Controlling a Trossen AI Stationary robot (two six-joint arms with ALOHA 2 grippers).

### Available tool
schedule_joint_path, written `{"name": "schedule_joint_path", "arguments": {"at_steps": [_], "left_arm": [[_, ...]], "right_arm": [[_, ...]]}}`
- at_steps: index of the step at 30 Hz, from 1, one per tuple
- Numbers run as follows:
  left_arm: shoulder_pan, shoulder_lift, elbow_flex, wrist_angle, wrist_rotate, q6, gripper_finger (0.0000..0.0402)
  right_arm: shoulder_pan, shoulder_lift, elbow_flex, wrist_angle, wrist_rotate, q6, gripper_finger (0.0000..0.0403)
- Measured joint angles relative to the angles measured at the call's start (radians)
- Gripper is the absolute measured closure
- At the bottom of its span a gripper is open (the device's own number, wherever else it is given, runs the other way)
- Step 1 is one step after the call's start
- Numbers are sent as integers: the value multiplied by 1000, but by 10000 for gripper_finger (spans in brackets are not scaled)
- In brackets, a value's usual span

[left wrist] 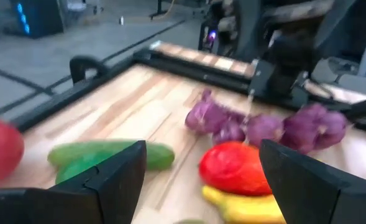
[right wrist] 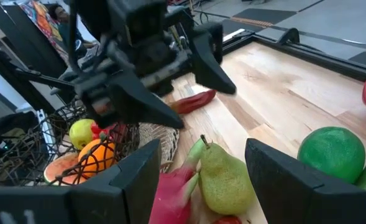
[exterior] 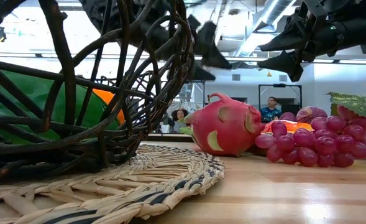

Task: Build produce basket
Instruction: Put the pear into the woven basket

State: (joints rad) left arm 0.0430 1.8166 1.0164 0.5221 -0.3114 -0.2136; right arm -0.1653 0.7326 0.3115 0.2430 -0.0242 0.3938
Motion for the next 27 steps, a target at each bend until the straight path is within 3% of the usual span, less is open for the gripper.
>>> {"name": "schedule_joint_path", "arguments": {"at_steps": [8, 16, 21, 27], "left_arm": [[20, 101, 0, 15, 29, -39, 104], [19, 117, 2, -45, 44, -35, 115], [16, 117, 1, -134, 31, -36, 162], [17, 116, 1, -121, 27, -35, 259]], "right_arm": [[0, 0, 0, -1, -2, -1, 148], [0, 0, 0, -3, -2, -2, 148], [0, 0, 0, -2, -2, -8, 148], [0, 0, 0, -2, -2, -9, 148]]}}
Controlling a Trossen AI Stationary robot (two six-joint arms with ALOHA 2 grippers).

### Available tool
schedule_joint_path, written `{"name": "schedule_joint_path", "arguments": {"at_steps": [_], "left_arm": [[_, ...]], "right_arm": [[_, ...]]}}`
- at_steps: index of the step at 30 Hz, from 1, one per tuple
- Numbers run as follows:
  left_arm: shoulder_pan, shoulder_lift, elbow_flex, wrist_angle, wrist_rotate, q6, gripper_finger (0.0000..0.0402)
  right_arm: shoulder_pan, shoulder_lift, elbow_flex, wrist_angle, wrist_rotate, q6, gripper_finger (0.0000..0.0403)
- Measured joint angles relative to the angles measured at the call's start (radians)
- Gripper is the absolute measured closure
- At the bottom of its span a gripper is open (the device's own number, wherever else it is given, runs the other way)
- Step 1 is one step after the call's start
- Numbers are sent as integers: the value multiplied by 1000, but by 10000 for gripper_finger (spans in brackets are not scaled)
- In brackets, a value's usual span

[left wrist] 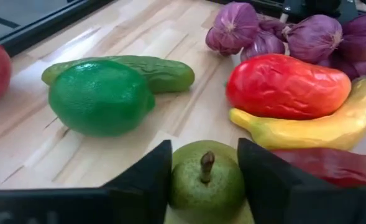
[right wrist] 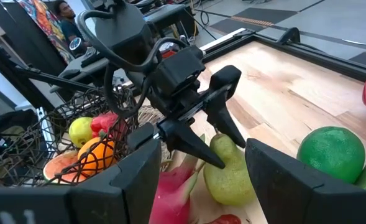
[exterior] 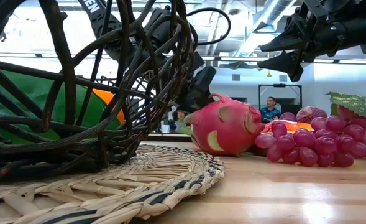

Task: Build produce basket
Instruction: Put the pear into the woven basket

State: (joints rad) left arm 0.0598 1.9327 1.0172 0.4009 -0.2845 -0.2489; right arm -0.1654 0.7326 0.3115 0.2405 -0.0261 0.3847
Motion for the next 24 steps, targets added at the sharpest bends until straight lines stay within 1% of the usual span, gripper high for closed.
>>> {"name": "schedule_joint_path", "arguments": {"at_steps": [2, 3, 9, 15, 19, 22, 24], "left_arm": [[0, 0, 0, -1, -5, -1, 293], [0, 0, 0, -2, -9, -1, 297], [1, 0, 0, 5, -58, -37, 297], [1, -11, 24, 24, -62, -39, 297], [1, -28, 67, 9, -63, -16, 297], [1, -41, 105, -26, -63, 4, 297], [1, -66, 123, -79, -66, 9, 297]], "right_arm": [[0, 0, 0, 0, 0, 0, 148], [0, 0, 0, 0, 0, 0, 148], [0, 0, 0, 0, 0, 0, 148], [0, 0, 0, 0, 0, 0, 148], [0, 0, 0, 0, 0, 0, 148], [0, 0, 1, -1, 0, 0, 148], [0, 0, 1, 0, 1, 0, 148]]}}
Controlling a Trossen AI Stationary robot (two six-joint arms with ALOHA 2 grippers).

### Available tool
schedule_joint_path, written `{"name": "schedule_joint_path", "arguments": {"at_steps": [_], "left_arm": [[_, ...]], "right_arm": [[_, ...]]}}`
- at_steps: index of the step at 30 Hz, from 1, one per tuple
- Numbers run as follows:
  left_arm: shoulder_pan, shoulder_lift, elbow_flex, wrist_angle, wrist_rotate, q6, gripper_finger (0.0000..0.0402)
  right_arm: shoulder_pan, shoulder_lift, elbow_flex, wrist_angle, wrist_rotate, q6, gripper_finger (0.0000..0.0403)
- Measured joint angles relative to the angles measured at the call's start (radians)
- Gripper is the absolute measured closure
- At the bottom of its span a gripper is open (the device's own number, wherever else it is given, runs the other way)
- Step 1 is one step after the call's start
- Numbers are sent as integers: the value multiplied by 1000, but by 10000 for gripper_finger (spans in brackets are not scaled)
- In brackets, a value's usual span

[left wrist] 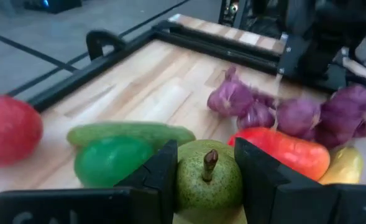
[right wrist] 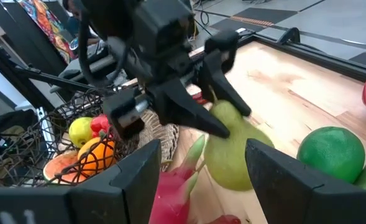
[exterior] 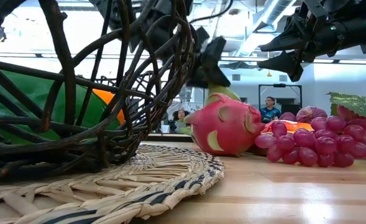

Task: Build produce basket
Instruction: Put the pear into the woven basket

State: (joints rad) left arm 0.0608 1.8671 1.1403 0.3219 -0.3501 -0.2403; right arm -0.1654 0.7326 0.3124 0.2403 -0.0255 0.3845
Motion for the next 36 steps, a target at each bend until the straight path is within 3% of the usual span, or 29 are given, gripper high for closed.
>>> {"name": "schedule_joint_path", "arguments": {"at_steps": [13, 21, 24, 31, 36], "left_arm": [[-25, -262, 30, -295, -3, -2, 297], [-145, -463, 29, -479, 304, -103, 297], [-218, -522, 30, -517, 342, -163, 296], [-405, -560, 30, -639, 290, -273, 295], [-529, -538, 29, -672, 180, -373, 294]], "right_arm": [[-1, 0, 1, -20, 1, 0, 148], [-1, 0, 1, -27, 1, 0, 148], [-1, 0, 1, -24, 2, 0, 148], [-1, 0, 1, -19, 2, 7, 148], [-1, 0, 1, -19, 2, 26, 148]]}}
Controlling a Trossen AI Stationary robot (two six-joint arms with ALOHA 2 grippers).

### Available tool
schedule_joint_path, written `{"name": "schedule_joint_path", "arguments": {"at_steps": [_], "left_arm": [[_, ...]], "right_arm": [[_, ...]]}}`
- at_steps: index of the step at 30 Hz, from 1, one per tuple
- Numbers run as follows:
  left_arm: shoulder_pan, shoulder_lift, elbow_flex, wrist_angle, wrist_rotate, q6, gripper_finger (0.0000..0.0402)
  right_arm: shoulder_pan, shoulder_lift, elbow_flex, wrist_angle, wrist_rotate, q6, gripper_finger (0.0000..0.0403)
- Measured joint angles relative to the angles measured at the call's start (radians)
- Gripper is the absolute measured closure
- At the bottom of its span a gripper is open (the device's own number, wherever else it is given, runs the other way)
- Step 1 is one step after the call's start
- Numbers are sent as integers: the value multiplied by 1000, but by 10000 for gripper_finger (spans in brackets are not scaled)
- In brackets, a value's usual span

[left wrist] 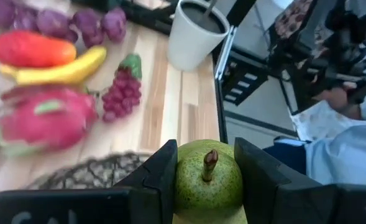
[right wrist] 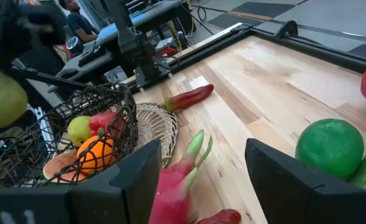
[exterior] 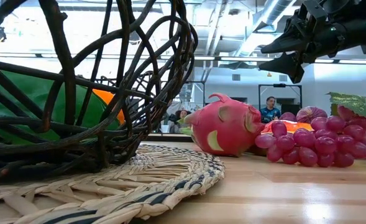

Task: Build produce basket
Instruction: Put the pear into the woven basket

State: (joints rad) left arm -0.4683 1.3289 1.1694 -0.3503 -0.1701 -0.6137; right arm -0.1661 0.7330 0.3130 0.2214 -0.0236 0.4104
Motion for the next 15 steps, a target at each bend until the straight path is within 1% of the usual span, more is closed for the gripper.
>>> {"name": "schedule_joint_path", "arguments": {"at_steps": [4, 7, 10, 15], "left_arm": [[-84, -2, 0, -8, -108, -77, 293], [-139, -2, 0, -12, -190, -108, 293], [-177, -2, 0, -49, -239, -144, 293], [-199, -2, 0, -123, -296, -186, 293]], "right_arm": [[0, 0, 0, -1, 0, 0, 148], [0, 0, 0, -2, 0, 0, 148], [0, 0, 0, -2, 0, 0, 148], [0, 0, -1, -2, 1, 0, 148]]}}
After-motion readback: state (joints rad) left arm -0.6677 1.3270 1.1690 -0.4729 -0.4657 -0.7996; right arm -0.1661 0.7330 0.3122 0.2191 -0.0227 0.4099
